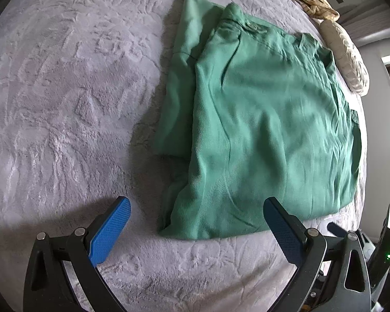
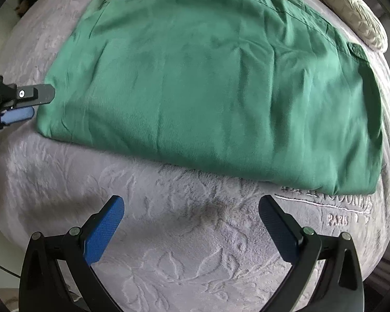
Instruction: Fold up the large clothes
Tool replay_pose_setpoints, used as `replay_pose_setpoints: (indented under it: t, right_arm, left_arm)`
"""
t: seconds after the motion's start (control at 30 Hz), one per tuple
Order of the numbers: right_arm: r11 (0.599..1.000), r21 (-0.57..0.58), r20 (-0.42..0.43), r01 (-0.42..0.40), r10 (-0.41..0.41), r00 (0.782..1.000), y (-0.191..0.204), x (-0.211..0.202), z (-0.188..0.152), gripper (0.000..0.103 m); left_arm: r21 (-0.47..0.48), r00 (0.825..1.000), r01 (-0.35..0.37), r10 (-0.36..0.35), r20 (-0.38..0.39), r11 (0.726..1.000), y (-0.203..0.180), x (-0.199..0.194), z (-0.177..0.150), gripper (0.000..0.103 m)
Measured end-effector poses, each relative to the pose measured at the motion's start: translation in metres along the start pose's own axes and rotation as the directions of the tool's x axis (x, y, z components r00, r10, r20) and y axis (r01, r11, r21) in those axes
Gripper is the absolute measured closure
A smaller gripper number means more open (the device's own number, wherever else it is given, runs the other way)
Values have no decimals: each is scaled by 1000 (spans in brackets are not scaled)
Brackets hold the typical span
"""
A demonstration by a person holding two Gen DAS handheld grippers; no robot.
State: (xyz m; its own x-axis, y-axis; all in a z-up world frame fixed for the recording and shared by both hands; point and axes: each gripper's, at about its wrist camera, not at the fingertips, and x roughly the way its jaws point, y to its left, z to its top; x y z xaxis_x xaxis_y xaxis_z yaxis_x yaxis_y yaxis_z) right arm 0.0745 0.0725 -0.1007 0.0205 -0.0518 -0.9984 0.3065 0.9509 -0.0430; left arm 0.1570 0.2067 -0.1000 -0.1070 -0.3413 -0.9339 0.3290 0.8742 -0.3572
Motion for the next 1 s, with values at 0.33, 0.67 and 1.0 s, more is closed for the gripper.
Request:
replay_pose_setpoints:
  t: [0.33, 0.67, 1.0]
  right_arm:
    - [999, -30, -2, 14, -14, 1000, 22, 4, -19, 0]
    - [1000, -28, 19, 2, -2, 1000, 31, -1, -29, 0]
    - [595, 420, 195, -685, 679, 708, -18, 36, -12, 0]
  left_arm:
    - [52, 999, -39, 40, -22, 998, -9, 2, -29, 1]
    - [54, 999, -34, 33, 19, 998, -10, -6, -21, 1]
    - [-21, 995, 101, -101, 20, 995, 22, -1, 10, 1]
